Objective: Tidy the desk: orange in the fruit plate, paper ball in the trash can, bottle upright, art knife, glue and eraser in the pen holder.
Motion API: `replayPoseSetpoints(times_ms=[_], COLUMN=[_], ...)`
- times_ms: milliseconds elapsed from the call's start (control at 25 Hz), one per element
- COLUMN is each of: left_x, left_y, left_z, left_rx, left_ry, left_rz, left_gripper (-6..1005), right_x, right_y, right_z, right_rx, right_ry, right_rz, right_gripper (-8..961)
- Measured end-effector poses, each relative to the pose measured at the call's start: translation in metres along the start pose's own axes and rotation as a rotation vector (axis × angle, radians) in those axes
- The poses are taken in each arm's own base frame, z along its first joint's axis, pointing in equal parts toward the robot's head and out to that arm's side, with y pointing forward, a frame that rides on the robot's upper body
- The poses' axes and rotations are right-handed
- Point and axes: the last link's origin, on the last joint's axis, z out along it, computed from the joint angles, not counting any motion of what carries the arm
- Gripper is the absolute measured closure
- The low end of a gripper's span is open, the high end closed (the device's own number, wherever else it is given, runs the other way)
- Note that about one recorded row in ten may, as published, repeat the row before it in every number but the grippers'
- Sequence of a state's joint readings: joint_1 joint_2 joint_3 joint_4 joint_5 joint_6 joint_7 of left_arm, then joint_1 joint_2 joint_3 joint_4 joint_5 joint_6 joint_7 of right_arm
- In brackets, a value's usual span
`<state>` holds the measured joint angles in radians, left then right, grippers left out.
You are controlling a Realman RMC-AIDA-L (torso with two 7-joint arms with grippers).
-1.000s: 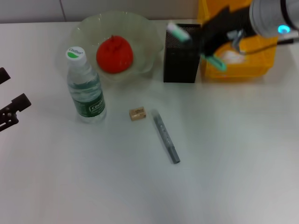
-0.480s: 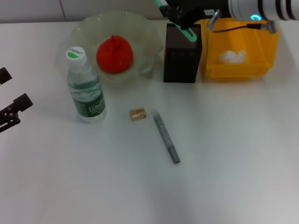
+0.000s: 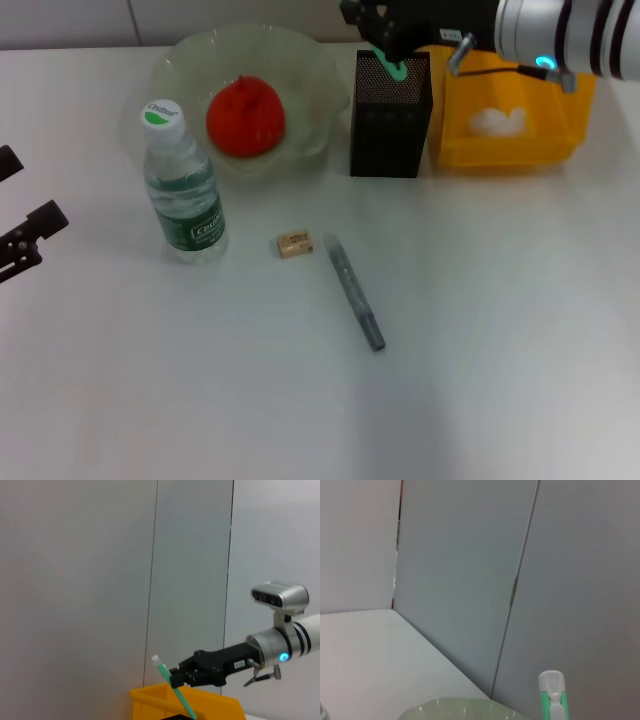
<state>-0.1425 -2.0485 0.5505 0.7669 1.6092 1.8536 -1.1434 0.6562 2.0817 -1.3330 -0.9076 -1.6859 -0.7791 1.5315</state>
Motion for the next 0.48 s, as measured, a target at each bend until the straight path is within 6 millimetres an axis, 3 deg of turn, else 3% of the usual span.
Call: replayPoseSetpoints(times_ms=[480], left_x=[0.001], left_y=[-0.005], left_z=[0.006], left_rx=[0.005], left_ry=[-0.005], left_rz=[0.001], left_gripper=[202], right_x=[0.031], right_y=[0.004], right_z=[-0.004], right_rx=[0.007], right_ry=[-0.022], right_rz=[0.012], right_gripper=[668])
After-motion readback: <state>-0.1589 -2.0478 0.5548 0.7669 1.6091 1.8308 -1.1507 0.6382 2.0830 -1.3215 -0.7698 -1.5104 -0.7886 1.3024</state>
